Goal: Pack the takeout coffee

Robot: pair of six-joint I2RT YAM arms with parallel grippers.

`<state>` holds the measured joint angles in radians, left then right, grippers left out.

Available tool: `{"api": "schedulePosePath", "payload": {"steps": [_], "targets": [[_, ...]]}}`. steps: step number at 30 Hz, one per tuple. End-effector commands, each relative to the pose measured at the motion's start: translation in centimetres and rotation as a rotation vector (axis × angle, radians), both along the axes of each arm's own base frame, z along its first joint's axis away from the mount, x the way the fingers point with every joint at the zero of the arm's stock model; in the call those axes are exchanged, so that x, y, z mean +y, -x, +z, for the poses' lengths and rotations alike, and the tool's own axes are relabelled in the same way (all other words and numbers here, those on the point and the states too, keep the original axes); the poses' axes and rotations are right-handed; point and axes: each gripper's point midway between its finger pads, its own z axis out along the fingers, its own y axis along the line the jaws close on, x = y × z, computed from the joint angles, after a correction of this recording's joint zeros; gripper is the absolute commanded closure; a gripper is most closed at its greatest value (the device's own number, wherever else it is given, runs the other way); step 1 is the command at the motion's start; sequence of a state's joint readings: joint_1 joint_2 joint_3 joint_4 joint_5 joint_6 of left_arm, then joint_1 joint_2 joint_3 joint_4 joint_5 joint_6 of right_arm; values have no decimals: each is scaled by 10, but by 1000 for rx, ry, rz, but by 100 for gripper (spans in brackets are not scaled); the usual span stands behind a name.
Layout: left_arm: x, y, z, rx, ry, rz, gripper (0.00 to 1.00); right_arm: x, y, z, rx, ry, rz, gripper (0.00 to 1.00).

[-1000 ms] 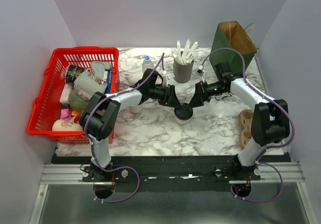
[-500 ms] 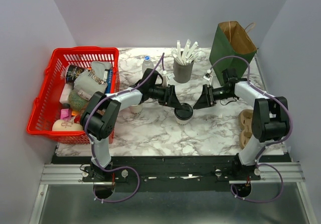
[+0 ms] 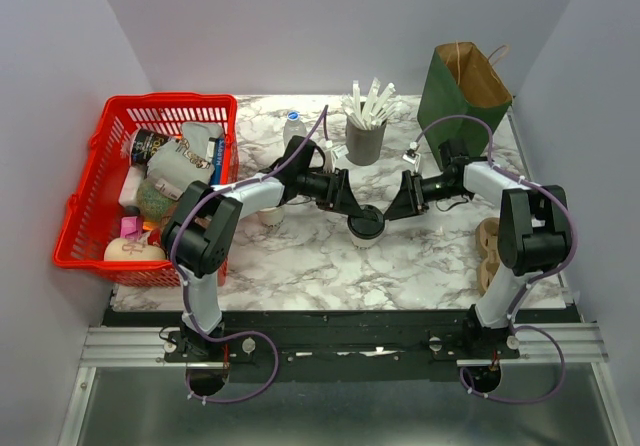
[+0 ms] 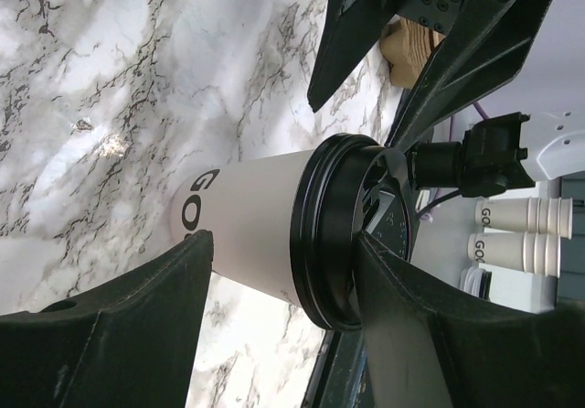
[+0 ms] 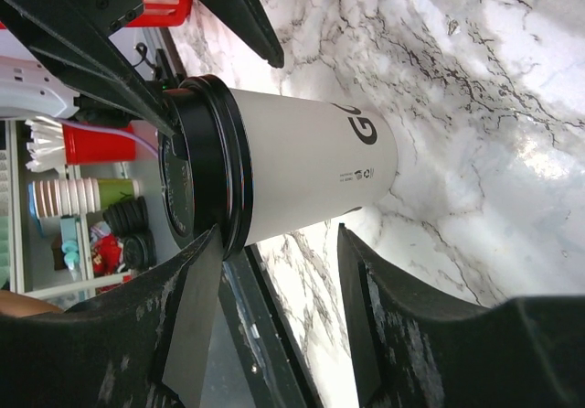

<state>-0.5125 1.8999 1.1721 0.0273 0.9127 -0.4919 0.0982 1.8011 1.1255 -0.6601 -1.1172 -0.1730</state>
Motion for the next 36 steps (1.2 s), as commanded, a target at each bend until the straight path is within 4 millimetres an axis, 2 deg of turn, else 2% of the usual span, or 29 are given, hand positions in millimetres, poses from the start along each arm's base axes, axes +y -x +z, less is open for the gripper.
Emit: {"api": "schedulePosePath", "payload": {"steps": [1,18,25,36], "targets": [[14,-3,-48,65,-135,58,31,-2,3,-7,28,10,14,39],[15,-6,-51,73,-134,76,31,-2,15,-6,40,-3,45,38],[15,-6,-50,68,-132,80,31,1,17,2,26,-30,53,32],[15,-5,-49,71,-124,82,31,9,23,-11,44,14,70,31]]}}
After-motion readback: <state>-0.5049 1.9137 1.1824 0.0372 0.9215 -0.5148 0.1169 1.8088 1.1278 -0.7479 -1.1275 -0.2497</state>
